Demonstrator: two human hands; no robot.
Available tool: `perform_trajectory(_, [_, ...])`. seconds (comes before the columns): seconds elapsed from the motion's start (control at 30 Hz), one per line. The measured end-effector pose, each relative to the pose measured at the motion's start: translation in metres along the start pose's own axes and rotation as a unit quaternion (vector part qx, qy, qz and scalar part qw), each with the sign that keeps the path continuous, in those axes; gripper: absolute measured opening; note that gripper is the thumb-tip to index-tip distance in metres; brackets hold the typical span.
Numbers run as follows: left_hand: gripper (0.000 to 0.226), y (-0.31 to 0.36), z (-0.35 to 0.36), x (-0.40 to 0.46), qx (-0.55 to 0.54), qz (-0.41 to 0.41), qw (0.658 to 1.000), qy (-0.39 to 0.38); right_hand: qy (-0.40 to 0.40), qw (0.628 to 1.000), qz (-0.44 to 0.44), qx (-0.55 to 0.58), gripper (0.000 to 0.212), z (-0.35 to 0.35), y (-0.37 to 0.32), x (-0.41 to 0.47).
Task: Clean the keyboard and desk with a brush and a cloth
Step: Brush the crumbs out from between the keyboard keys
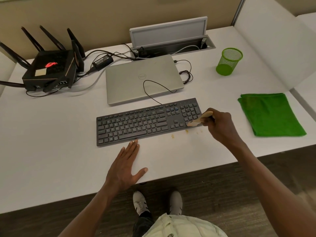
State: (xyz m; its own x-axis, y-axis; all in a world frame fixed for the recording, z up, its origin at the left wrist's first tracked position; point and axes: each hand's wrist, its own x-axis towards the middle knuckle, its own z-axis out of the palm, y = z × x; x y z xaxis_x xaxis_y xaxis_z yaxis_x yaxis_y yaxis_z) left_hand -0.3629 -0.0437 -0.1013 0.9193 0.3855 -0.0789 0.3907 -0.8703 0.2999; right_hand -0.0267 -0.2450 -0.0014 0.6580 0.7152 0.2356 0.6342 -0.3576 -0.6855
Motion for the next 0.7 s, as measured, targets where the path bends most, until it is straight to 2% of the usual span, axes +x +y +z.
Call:
perform_trajectory(0.2, [0.095, -0.001, 0.000, 0.000, 0.002, 0.000, 1.000, -0.003, 0.046, 0.996, 0.072, 0.007, 0.025, -0.014, 0.021, -0.001])
perform_trajectory(0.33, [0.094, 0.000, 0.001, 0.000, 0.001, 0.005, 1.000, 0.002, 0.070, 0.995, 0.065, -0.033, 0.024, -0.019, 0.014, 0.001])
perform_trajectory(0.47, [0.094, 0.000, 0.001, 0.000, -0.001, 0.003, 1.000, 0.002, 0.031, 0.999, 0.039, -0.011, 0.024, -0.007, 0.007, -0.004])
perform_trajectory(0.7, [0.094, 0.000, 0.001, 0.000, -0.001, 0.002, 1.000, -0.001, 0.100, 0.991, 0.072, -0.043, 0.021, -0.020, 0.018, 0.004])
